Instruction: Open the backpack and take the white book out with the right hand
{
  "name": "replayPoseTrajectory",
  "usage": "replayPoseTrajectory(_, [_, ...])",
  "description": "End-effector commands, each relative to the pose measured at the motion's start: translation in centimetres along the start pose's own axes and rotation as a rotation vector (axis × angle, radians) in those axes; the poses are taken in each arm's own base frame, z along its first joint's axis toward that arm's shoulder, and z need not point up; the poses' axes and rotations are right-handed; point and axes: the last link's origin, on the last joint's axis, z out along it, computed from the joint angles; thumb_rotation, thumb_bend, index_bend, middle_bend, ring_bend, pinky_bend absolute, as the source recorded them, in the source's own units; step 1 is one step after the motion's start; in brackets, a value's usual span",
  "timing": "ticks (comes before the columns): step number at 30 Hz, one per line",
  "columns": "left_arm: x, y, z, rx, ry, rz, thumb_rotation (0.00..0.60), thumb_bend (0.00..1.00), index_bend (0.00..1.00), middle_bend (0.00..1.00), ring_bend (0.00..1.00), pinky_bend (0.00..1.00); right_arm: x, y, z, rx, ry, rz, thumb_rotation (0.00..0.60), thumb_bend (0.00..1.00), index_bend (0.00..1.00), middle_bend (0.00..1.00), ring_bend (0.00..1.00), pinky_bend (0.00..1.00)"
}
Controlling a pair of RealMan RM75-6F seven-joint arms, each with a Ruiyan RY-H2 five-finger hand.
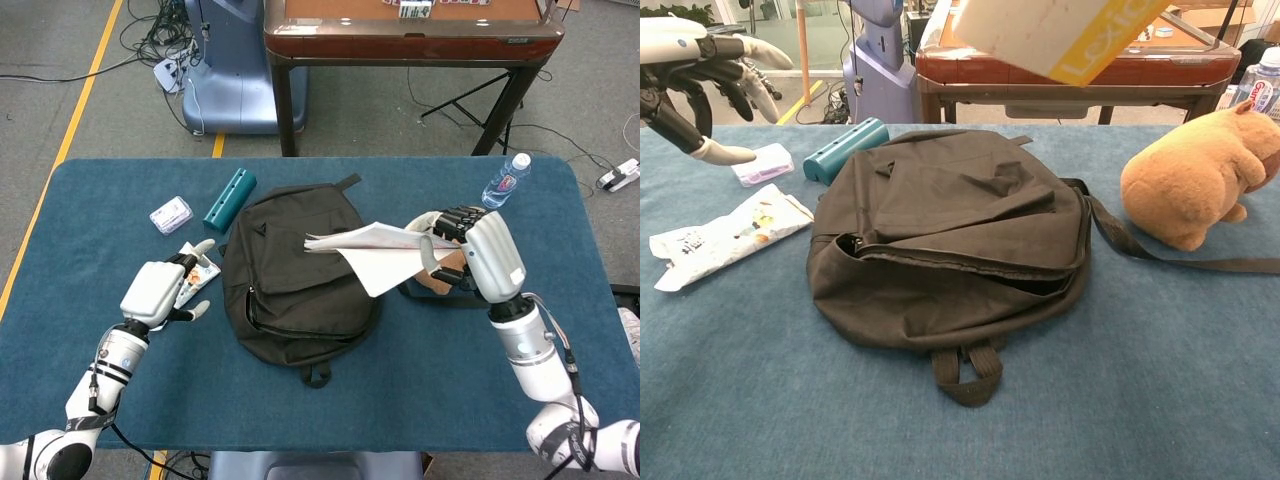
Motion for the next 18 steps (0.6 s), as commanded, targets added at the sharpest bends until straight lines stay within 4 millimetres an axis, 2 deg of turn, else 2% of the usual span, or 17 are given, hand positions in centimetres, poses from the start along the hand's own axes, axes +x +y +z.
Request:
replayPoseTrajectory(1, [-0.1,-0.3,0.0,0.011,-0.009,0.002,0.600,0.29,0.09,0.31,0.29,0.46,-6.1,1.9,1.6,0.074,-0.015,-0.170,0.600,0.53,0.80,0.64,0.60,0.63])
replayPoseTrajectory(4, [-0.2,-0.7,-0.2,0.027,-0.013,0.011,0.600,0.28,0.09,0.31,0.29,0.46,-9.9,2.7,2.4,0.091,-0.043,-0.201,0.600,0.51,0.80,0.62,0.59,0.63])
replayPoseTrajectory(8, [0.0,-1.5,-0.4,0.055,-0.007,0.014,0.600,0.29,0.08,0.31,0.29,0.46,-14.4,3.0,2.4,0.061,-0.114,-0.152,0.600,0.47,0.77,0.56,0.53,0.61])
replayPoseTrajectory(10, [0.2,-1.8,-0.4,0.068,-0.004,0.018,0.600,0.28,0.08,0.31,0.29,0.46,-16.5,3.2,2.0,0.026,-0.198,-0.128,0.600,0.41,0.63,0.46,0.42,0.53])
replayPoseTrajectory(13, [0.3,-2.1,-0.5,0.080,-0.006,0.014,0.600,0.28,0.08,0.31,0.29,0.46,-18.2,3.1,1.2,0.000,-0.347,-0.123,0.600,0.32,0.15,0.16,0.08,0.20])
replayPoseTrajectory(14, [0.3,-2.2,-0.5,0.083,-0.009,0.013,0.600,0.28,0.08,0.31,0.29,0.46,-18.3,2.9,1.0,-0.005,-0.376,-0.117,0.600,0.30,0.06,0.09,0.03,0.12])
replayPoseTrajectory(15, [0.3,-2.3,-0.5,0.085,-0.011,0.011,0.600,0.28,0.08,0.30,0.29,0.45,-18.3,2.8,0.8,-0.008,-0.402,-0.113,0.600,0.28,0.01,0.03,0.00,0.07])
replayPoseTrajectory(18, [0.4,-2.4,-0.4,0.089,-0.013,0.006,0.600,0.28,0.07,0.30,0.29,0.45,-17.3,2.3,0.1,-0.011,-0.467,-0.125,0.600,0.23,0.00,0.00,0.00,0.00])
